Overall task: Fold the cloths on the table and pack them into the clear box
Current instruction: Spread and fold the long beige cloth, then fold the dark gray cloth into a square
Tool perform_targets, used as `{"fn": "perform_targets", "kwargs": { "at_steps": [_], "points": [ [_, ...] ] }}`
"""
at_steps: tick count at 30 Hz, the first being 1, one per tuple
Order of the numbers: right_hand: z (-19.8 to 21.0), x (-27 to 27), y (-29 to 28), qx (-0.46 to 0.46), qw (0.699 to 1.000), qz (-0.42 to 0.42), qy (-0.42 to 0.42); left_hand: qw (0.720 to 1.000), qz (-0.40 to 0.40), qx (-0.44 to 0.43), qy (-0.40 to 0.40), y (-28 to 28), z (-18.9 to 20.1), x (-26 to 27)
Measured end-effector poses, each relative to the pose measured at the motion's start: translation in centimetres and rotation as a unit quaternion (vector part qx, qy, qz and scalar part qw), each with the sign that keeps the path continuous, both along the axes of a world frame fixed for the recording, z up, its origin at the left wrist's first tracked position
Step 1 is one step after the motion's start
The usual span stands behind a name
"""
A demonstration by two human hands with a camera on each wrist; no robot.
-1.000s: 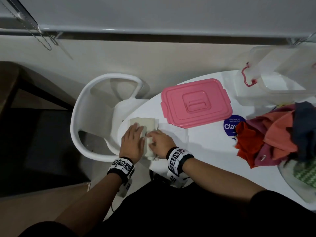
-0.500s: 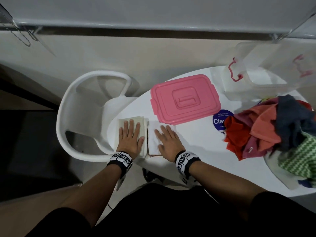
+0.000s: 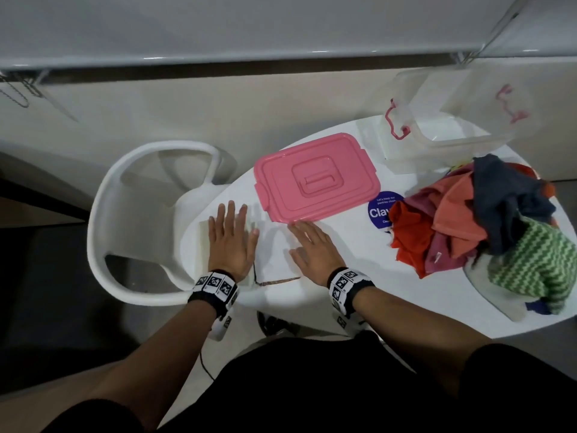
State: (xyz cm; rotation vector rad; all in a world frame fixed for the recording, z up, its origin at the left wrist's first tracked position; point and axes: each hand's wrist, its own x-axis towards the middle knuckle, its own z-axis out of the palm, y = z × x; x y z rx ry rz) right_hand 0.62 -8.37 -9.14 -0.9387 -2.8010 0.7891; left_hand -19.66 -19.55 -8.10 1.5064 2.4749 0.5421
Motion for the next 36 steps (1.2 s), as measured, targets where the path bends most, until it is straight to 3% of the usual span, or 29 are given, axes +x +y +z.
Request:
{"fn": "perform_targets", "kwargs": {
  "at_steps": [6, 10, 17, 20, 25, 30, 36],
  "points": [
    [0.9, 5.9, 4.0, 0.002, 0.992, -0.128, 0.018, 0.995, -0.049, 0.083, -0.008, 5.9, 2.4, 5.5],
    [3.0, 11.9, 7.4, 0.047, 0.977, -0.202, 0.050, 0.992, -0.103, 0.068, -0.038, 10.3, 2.3, 11.7],
    [8.1, 24.1, 15.2, 0.116, 0.903, -0.399, 0.113, 0.961, -0.254, 0.026, -0.105, 18.9, 4.2, 23.6],
    [8.6, 28.7, 19.3, 0.134, 0.890, -0.431, 0.060, 0.946, -0.303, -0.004, -0.114, 22.8, 4.9, 28.0],
    [7.3, 33.6, 24.0, 0.029, 0.928, -0.348, -0.129, 0.945, -0.272, -0.158, -0.086, 27.4, 4.2, 34.2],
    [5.0, 35.2, 25.2, -0.087, 0.953, -0.275, -0.093, 0.932, -0.229, -0.256, -0.115, 29.4, 2.1, 37.2],
    [4.5, 36.5, 25.8, -0.100, 0.960, -0.251, -0.070, 0.952, -0.153, -0.213, -0.159, 32.0, 0.9, 38.6]
  ]
}}
